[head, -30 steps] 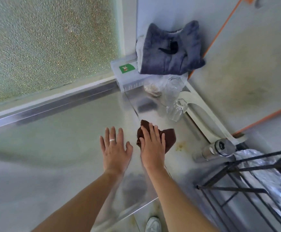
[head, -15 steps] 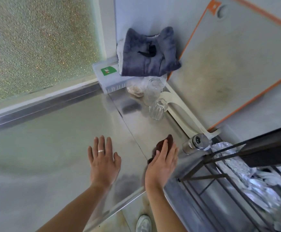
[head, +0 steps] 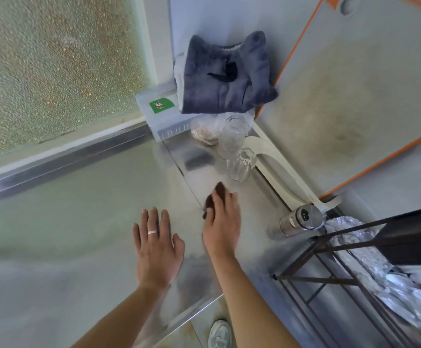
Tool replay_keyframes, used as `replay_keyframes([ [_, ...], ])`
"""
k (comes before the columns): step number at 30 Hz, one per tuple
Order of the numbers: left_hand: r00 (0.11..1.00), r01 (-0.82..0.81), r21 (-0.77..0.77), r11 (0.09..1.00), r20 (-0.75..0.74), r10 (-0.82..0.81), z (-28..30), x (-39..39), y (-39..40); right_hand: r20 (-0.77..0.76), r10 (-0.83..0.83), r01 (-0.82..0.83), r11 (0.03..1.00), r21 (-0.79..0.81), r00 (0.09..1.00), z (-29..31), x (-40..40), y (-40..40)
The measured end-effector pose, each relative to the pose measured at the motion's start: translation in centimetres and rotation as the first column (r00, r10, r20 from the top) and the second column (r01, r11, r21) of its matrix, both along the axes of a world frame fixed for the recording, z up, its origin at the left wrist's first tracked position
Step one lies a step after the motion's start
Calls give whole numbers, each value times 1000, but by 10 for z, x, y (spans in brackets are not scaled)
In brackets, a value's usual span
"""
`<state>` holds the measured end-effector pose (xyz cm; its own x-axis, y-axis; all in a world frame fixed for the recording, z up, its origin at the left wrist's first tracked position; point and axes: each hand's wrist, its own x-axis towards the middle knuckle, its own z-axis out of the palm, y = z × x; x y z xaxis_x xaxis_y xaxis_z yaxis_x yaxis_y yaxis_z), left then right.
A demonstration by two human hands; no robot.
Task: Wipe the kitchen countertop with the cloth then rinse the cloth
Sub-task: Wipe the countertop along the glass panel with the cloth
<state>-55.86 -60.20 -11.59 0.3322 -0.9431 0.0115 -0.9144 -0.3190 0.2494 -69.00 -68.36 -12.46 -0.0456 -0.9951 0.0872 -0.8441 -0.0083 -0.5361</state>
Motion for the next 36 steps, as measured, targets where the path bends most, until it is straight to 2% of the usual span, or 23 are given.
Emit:
replay_keyframes([
  [2, 1000, 3, 8, 1000, 0, -3, 2, 0, 0, 142, 145, -150, 988, 26, 979, 13, 6, 14],
  [3, 1000, 5, 14, 1000, -1, -5, 3, 0, 0, 245, 153, -165, 986, 28, 957, 22, 4, 20],
  [5, 1000, 5, 16, 1000, -6, -5, 4, 0, -1, 408, 56, -59, 998, -5, 911, 40, -5, 26],
  [6, 1000, 4, 17, 1000, -7, -4, 4, 0, -1, 406, -32, 51, 998, -35, 913, 45, -13, 26],
  [8, 1000, 3, 14, 1000, -7, -3, 4, 0, 0, 217, -259, 281, 956, -78, 941, 50, -27, 21],
  [10, 1000, -2, 3, 1000, -10, 2, 4, 0, 0, 67, -374, 379, 920, -97, 925, 49, -34, 14],
  [11, 1000, -4, -1, 1000, -10, 4, 4, 0, 0, 15, -342, 342, 936, -86, 940, 46, -35, 12],
  [14, 1000, 1, -4, 1000, -5, -1, 4, -1, -1, -175, -109, 121, 991, 61, 979, 26, -33, 15],
  [15, 1000, 2, -3, 1000, -3, -2, 4, -1, -1, -215, -70, 91, 992, 89, 974, 17, -31, 16],
  [17, 1000, 4, 3, 1000, 2, -4, 3, -1, 0, -233, -95, 117, 990, 81, 968, 6, -27, 16],
  [19, 1000, 4, 0, 1000, 6, -4, 2, -1, -1, -200, -139, 148, 988, 31, 970, 3, -22, 12],
  [22, 1000, 0, -11, 1000, -3, 0, 1, -1, -2, -98, -103, 101, 995, -27, 990, 2, -14, 7],
  [27, 1000, 4, -9, 1000, -7, -4, 3, 0, -1, 138, 75, -69, 996, -50, 988, 4, 5, 16],
  [30, 1000, 3, -2, 1000, -23, -3, 4, 1, -1, 168, 266, -255, 963, -86, 949, 14, 4, 30],
  [32, 999, 6, -1, 1000, -39, -6, 4, 2, -1, 159, 335, -328, 942, -71, 929, 26, -8, 35],
  [34, 998, 14, -8, 1000, -59, -14, 5, 5, -1, 140, 302, -286, 950, -128, 943, 38, -28, 38],
  [36, 996, 35, -54, 998, -78, -39, 7, 11, -1, 120, 187, -162, 968, -193, 975, 43, -50, 41],
])
